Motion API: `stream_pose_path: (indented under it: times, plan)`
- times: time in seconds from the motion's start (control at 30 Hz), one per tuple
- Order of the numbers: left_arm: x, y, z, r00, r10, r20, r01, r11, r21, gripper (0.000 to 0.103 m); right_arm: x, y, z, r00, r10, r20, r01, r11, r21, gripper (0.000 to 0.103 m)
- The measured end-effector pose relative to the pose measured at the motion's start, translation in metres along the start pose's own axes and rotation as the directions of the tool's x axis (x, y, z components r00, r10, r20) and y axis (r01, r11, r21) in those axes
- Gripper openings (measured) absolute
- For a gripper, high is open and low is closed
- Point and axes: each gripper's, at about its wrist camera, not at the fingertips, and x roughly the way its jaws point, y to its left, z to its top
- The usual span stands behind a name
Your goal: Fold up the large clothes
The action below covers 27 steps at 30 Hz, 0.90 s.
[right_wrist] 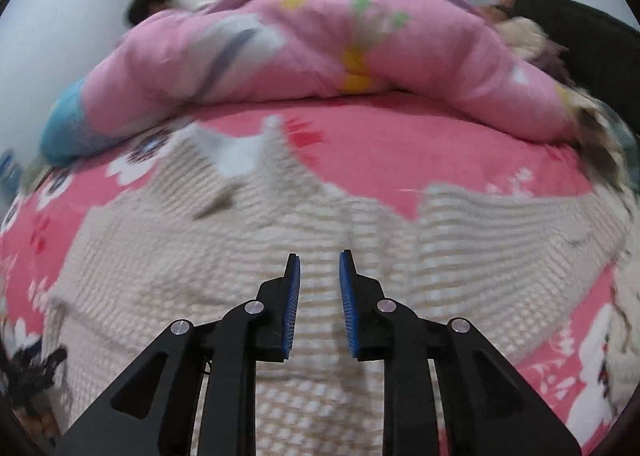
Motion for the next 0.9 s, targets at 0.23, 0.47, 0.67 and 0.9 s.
stream_pose_path:
  times: [0.23,0.47,0.67,0.9]
  plan:
    - [0.0,0.002,-0.001,1.0,-0.02,0.015,0.02,1.0,0.005,0.095,0.073,0.006,-0.042,0.974,0.052,-0.22,-0.061,0.998,-0.033,0.032]
    - [-0.034,0.004,0.009,0.992,-0.065,0.109,0.061,0.997,0.045,0.095,0.032,0.046,-0.013,0.988,0.085,-0.129,-0.098,0.991,-0.097,0.036]
    - [-0.051,-0.037,0.068,0.962,-0.198,0.189,0.171,0.974,0.146,0.095,0.056,0.086,-0.02,0.989,0.081,-0.12,-0.104,0.973,-0.204,0.047]
    - [0.047,-0.061,0.142,0.944,-0.329,0.016,0.327,0.943,0.065,0.095,0.067,0.068,-0.027,0.993,0.074,-0.095,-0.087,0.986,-0.144,0.047]
